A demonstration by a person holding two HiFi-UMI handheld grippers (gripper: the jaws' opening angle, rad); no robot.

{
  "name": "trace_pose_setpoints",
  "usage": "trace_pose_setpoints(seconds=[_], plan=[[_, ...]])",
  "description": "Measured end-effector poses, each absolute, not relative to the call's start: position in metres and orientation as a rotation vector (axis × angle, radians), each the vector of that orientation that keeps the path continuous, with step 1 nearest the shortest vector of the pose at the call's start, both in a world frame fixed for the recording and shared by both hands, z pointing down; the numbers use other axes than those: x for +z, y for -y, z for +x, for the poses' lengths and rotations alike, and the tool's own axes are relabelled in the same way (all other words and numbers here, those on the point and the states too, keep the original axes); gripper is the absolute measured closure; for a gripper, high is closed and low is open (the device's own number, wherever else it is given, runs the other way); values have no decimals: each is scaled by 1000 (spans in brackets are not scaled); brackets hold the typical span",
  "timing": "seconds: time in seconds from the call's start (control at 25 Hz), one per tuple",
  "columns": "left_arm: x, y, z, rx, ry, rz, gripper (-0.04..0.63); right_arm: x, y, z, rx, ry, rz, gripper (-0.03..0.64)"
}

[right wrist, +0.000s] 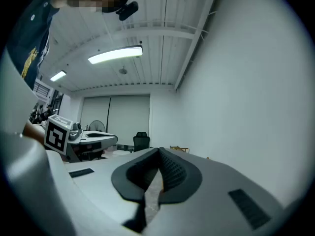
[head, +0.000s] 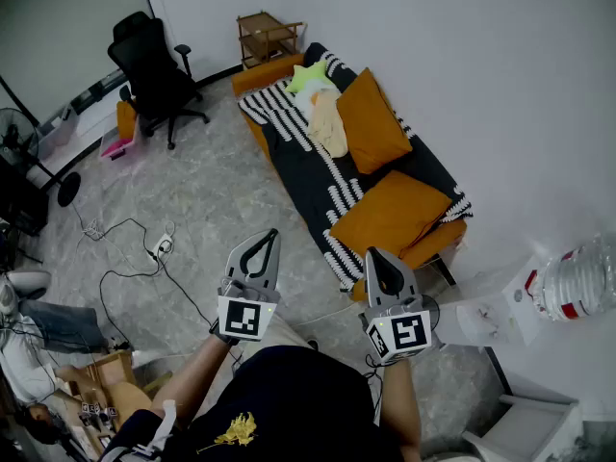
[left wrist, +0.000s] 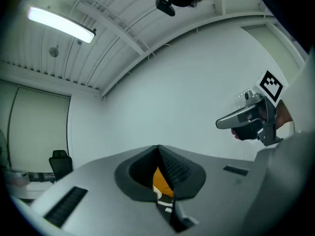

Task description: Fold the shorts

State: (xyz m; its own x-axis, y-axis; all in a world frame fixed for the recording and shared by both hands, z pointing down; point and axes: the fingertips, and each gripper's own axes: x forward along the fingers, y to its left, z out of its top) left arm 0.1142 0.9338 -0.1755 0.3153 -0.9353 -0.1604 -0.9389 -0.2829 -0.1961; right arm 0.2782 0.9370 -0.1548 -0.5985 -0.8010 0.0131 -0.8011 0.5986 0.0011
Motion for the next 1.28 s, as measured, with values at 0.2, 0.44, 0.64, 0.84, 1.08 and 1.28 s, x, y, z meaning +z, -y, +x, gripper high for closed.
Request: trace_pose_setpoints(seconds=[0.2, 0.44, 0.64, 0.84, 1.08, 1.28], plan=[[-173, -951, 116, -188, -1579, -2272, 581, -139, -947, 274, 56, 2776, 1391, 603], [-163, -952, 114, -231, -1577, -2289, 581, -135, -948, 276, -9, 2727, 1389, 601], [-162, -953, 123, -294, -1516, -2296, 581, -133, -953, 272, -103, 2671, 1358, 601], [-154, -953, 144, -288, -1468, -2367, 581, -138, -953, 279, -166, 2654, 1406, 600], [-156, -956, 147, -312, -1398, -2375, 581, -146, -962, 276, -213, 2681, 1469, 600], [-147, -953, 145, -337, -1387, -2388, 556, -109, -963, 292, -38, 2552, 1495, 487]])
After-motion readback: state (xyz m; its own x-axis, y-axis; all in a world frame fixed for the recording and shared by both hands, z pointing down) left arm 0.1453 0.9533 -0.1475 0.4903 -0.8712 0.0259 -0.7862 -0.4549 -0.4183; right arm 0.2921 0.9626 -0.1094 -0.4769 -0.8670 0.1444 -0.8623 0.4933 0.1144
